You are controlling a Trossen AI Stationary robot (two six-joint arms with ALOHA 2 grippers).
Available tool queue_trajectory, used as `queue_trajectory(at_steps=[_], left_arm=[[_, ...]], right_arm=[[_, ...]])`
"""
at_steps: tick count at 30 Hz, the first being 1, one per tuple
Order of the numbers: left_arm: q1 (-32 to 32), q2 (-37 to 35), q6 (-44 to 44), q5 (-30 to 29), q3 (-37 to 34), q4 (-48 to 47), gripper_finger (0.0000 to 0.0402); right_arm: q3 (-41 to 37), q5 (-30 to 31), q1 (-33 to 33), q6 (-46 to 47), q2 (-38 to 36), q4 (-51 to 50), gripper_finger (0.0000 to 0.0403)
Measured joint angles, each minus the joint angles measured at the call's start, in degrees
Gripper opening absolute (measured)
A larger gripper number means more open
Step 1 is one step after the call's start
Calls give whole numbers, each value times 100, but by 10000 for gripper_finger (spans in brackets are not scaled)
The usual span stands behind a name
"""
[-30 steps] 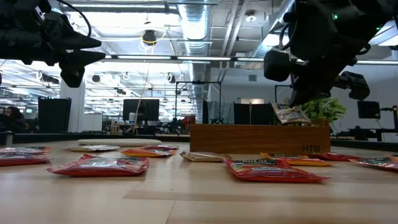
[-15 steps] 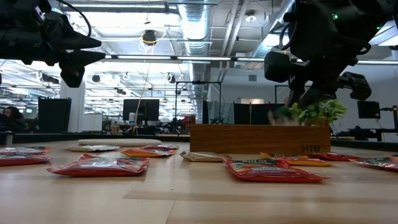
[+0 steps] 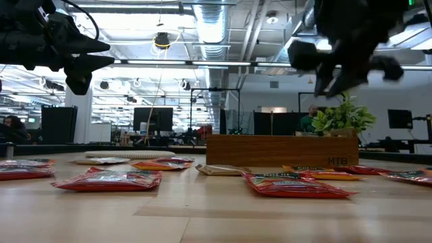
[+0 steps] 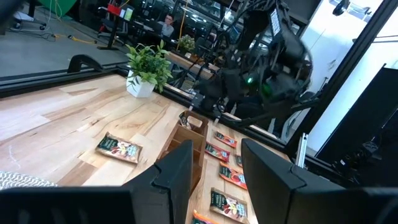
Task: Pick & Place Tea
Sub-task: Put the yellow tea bag into the right section of the wooden organizer
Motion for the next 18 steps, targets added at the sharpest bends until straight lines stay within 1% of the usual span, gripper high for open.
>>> queue_trajectory(at_steps=[2, 5, 7, 10, 12, 14, 18], left_arm=[[0, 0, 1, -2, 0, 0, 129], [0, 0, -1, 0, 0, 0, 129], [0, 0, -1, 0, 0, 0, 129], [0, 0, -1, -1, -2, 0, 129], [0, 0, -1, 1, -2, 0, 129], [0, 0, -1, -2, -2, 0, 129], [0, 0, -1, -1, -2, 0, 129]], right_arm=[[287, -152, 49, -548, -168, -493, 97], [713, -654, 168, -1463, -450, -1018, 97], [928, -1136, 266, -1986, -652, -1193, 97], [990, -2182, 412, -2421, -996, -1323, 97], [920, -2828, 532, -2469, -1189, -1364, 97], [793, -3286, 684, -2273, -1339, -1390, 97], [646, -3678, 1018, -1751, -1467, -1376, 97]])
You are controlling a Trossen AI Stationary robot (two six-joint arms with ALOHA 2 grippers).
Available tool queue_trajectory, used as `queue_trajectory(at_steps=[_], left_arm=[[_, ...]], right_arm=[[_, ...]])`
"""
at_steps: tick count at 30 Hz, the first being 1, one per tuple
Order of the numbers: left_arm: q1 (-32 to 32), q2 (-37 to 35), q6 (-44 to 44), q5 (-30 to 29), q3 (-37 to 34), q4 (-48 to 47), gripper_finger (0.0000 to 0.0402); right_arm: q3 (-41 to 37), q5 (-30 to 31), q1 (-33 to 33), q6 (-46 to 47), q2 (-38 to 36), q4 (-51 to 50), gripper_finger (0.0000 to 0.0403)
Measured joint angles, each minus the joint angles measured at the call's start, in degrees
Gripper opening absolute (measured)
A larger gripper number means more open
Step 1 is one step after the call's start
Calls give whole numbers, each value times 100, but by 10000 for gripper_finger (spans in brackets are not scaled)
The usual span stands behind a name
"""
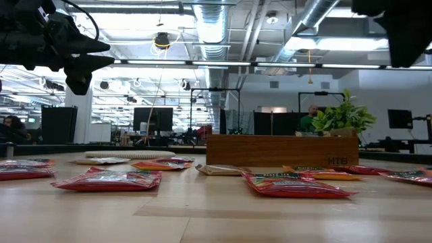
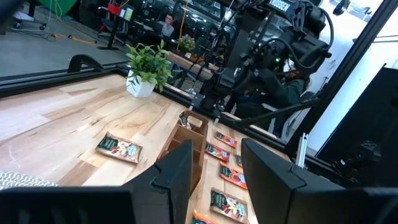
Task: Pick & Place Tea
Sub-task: Put the yellow tea bag into the right section of the wooden organizer
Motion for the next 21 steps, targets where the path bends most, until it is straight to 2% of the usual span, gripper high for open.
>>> queue_trajectory(at_steps=[2, 6, 10, 16, 21], left_arm=[[0, 0, 0, -1, 0, 0, 129], [0, 0, 0, 1, 0, 0, 129], [0, 0, 1, 0, 0, -1, 129], [0, 0, 0, 1, -2, 0, 129], [0, 0, 0, 1, -2, -2, 129]], right_arm=[[-4, -224, 164, 190, 16, 46, 97], [-7, -1088, 496, 352, 133, 387, 97], [-9, -1681, 813, 977, 339, 699, 97], [-9, -1773, 1220, 1937, 688, 1138, 99], [-12, -1921, 1397, 2361, 955, 1464, 124]])
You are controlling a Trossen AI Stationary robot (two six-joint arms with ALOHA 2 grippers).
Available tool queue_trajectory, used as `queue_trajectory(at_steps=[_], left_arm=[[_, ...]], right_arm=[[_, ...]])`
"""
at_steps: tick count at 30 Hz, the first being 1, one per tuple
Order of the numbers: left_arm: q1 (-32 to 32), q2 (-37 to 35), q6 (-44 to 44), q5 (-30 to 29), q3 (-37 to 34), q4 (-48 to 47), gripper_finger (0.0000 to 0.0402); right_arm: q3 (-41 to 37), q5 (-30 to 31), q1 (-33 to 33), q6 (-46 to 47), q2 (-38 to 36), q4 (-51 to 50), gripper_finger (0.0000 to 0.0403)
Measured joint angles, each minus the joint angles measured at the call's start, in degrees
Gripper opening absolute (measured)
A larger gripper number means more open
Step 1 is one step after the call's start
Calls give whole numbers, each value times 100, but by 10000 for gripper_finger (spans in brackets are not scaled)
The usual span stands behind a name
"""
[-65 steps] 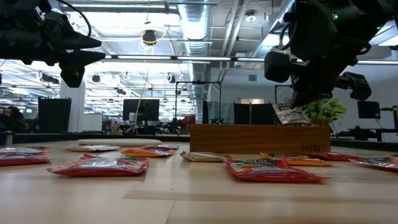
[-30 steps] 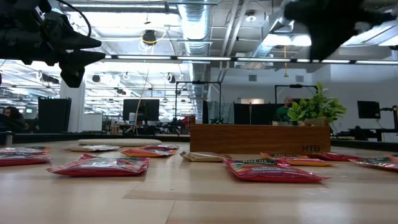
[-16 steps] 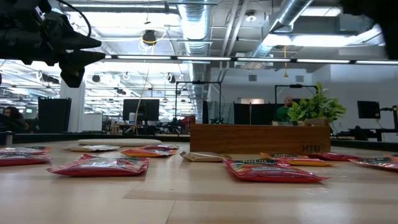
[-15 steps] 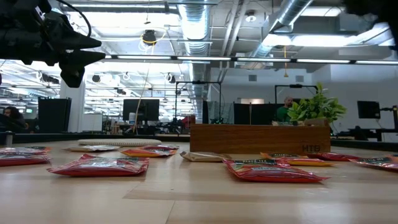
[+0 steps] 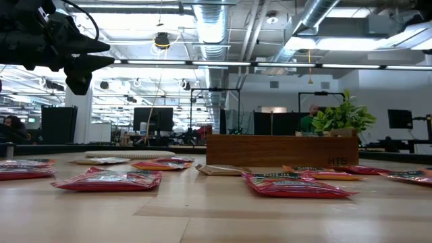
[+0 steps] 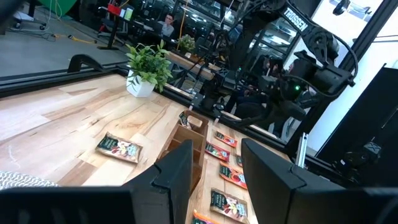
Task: Pick & Place Tea
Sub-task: Put the yellow tea bag into the right section of the wooden organizer
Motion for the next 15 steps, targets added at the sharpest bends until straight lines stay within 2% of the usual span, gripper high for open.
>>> queue_trajectory(at_steps=[7, 15], left_arm=[[0, 0, 0, 0, 0, 0, 129], [0, 0, 0, 0, 0, 0, 129]], right_arm=[[-576, -243, 117, 437, 122, 1013, 168], [-1337, -205, -14, 714, 122, 1261, 170]])
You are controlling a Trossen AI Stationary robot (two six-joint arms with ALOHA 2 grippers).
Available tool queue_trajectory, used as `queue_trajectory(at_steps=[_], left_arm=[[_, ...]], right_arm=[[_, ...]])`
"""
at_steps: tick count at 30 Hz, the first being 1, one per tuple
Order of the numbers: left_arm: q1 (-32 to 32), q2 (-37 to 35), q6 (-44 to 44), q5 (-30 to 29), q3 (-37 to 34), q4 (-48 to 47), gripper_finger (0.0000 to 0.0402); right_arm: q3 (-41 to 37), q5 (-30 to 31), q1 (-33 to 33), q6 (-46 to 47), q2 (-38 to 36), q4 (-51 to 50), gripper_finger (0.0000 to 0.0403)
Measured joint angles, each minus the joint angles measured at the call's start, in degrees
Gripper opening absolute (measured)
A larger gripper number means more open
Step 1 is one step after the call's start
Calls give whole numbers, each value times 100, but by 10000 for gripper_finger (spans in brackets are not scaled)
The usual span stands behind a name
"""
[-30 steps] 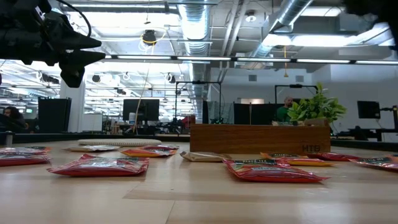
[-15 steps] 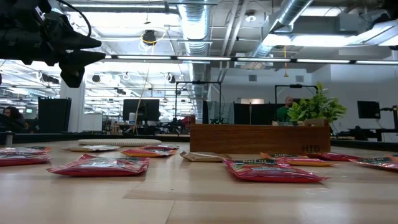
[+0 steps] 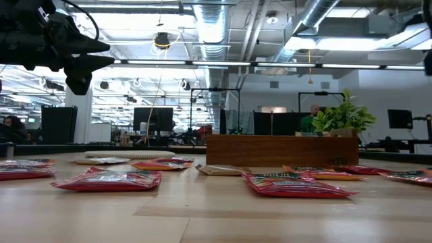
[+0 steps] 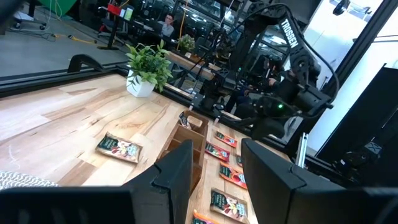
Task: Pick & Place Tea
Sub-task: Put the yellow tea bag into the right section of the wooden organizer
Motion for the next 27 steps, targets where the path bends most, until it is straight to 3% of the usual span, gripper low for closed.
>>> queue_trajectory(at_steps=[8, 27], left_arm=[[0, 0, 0, 0, 0, 2, 129], [0, 0, 0, 0, 0, 2, 129]], right_arm=[[-520, -27, -51, 25, -3, 726, 176], [-776, -77, -67, 75, -4, 823, 171]])
